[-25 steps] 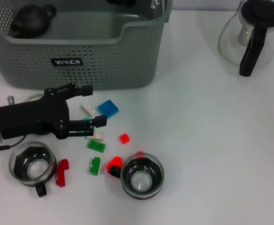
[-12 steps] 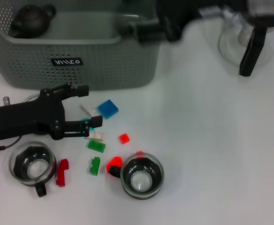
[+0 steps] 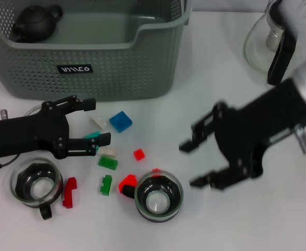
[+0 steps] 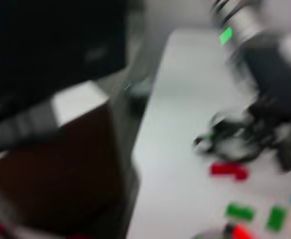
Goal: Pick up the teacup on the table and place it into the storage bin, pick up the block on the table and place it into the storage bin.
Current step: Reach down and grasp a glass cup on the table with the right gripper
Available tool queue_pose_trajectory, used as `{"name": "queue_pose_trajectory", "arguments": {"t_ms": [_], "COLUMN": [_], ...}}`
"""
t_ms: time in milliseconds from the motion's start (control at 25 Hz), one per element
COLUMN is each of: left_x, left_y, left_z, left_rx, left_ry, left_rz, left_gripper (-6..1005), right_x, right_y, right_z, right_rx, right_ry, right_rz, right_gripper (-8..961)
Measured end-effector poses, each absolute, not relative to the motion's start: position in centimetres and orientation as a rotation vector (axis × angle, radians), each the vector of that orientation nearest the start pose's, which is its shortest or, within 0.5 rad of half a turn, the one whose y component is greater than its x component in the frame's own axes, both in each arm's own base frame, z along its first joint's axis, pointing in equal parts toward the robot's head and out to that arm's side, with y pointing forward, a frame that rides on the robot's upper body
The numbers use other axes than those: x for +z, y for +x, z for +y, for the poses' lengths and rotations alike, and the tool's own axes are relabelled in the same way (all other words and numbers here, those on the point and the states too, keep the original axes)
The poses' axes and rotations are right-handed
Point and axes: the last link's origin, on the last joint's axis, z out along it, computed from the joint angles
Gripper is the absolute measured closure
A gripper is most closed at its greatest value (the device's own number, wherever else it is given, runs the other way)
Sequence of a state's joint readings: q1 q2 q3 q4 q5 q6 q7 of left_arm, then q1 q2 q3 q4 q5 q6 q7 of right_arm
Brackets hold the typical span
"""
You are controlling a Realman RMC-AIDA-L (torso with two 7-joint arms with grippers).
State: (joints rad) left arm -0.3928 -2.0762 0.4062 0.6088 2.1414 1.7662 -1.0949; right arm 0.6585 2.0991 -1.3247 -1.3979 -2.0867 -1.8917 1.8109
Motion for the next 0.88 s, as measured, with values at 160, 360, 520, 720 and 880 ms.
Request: {"name": "queue_pose_trajectory", "arguments": {"t_ms": [160, 360, 520, 720, 880], "left_x": [1.4, 1.3, 1.2, 1.1, 1.1], "left_y": [-31.1, -31.1, -31.1, -31.2, -31.2], "left_z": [26.4, 26.3, 26.3, 26.1, 26.1], "left_rx": [-0.796, -0.804, -0.805, -0.808, -0.809], "left_ry": [-2.660, -2.658, -2.653, -2.645, -2.645], "left_rz": [-0.515, -0.520, -0.525, -0.534, -0.536], "left_gripper": [121, 122, 123, 124, 125], "right_x": [-3.1, -5.8, -7.4, -9.2, -10.5], "right_y": [10.4, 10.0, 9.5, 9.3, 9.2], "right_z": [29.0, 28.9, 28.6, 28.3, 28.2], "right_rx": [-0.259, -0.443, -0.538, -0.599, -0.608], "right_ry": [-3.398, -3.430, -3.451, -3.417, -3.375], "right_rz": [-0.318, -0.386, -0.451, -0.554, -0.621], "right_gripper": [370, 370, 371, 373, 374]}}
